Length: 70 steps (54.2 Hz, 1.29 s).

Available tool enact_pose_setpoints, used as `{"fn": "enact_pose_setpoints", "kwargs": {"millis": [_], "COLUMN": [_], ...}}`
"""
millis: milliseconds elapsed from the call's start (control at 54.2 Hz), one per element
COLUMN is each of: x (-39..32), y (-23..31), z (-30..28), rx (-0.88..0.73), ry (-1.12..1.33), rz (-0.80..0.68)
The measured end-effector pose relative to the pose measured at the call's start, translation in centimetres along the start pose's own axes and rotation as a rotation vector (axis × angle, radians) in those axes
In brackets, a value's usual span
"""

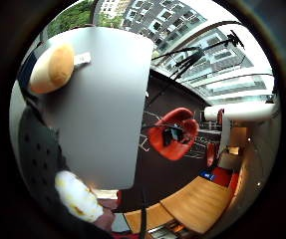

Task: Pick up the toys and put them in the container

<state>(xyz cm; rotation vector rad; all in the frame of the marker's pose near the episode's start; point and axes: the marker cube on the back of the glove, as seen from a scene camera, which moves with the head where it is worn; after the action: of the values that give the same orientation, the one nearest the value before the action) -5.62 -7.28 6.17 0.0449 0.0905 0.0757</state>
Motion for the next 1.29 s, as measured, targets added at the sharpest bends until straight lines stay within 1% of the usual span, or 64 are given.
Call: {"fn": "enact_pose_setpoints", "kwargs": {"millis": [111, 166, 277, 332, 425, 480, 535, 572, 628, 665, 738, 794, 849, 923, 978, 1052, 1089, 1144, 1218, 1292], "x": [-5.5, -8.4, -16.7, -19.8, -26.9, -29.5, -33.0, -35.9, -38.6, -39.8, -41.2, -42.6, -43.9, -42.4, -41.2, -41.3, -41.6, -41.7, -40.9, -42.4], "y": [-0.7, -1.0, -1.6, -1.9, -1.4, -1.6, -1.1, -0.5, 0.1, 0.5, 0.5, 1.0, 1.4, 1.0, 1.1, 1.7, 2.0, 2.1, 1.6, 2.6], "z": [-4.9, -6.4, -8.3, -8.2, -7.2, -6.4, -5.1, -4.0, -2.4, -1.6, 0.0, 0.8, 1.5, 1.3, 1.6, 2.2, 2.4, 2.1, 1.5, 1.0], "rx": [0.059, 0.079, 0.102, 0.098, 0.082, 0.094, 0.103, 0.101, 0.113, 0.116, 0.121, 0.102, 0.056, -0.086, -0.192, -0.367, -0.428, -0.417, -0.338, -0.288], "ry": [-0.010, -0.015, -0.055, -0.051, -0.058, -0.029, 0.001, 0.003, 0.081, 0.121, 0.208, 0.208, 0.195, 0.062, 0.099, 0.152, 0.153, 0.123, 0.175, 0.225], "rz": [-0.078, -0.116, -0.210, -0.225, -0.299, -0.312, -0.404, -0.438, -0.500, -0.529, -0.485, -0.500, -0.475, -0.535, -0.576, -0.537, -0.513, -0.518, -0.537, -0.584]}}
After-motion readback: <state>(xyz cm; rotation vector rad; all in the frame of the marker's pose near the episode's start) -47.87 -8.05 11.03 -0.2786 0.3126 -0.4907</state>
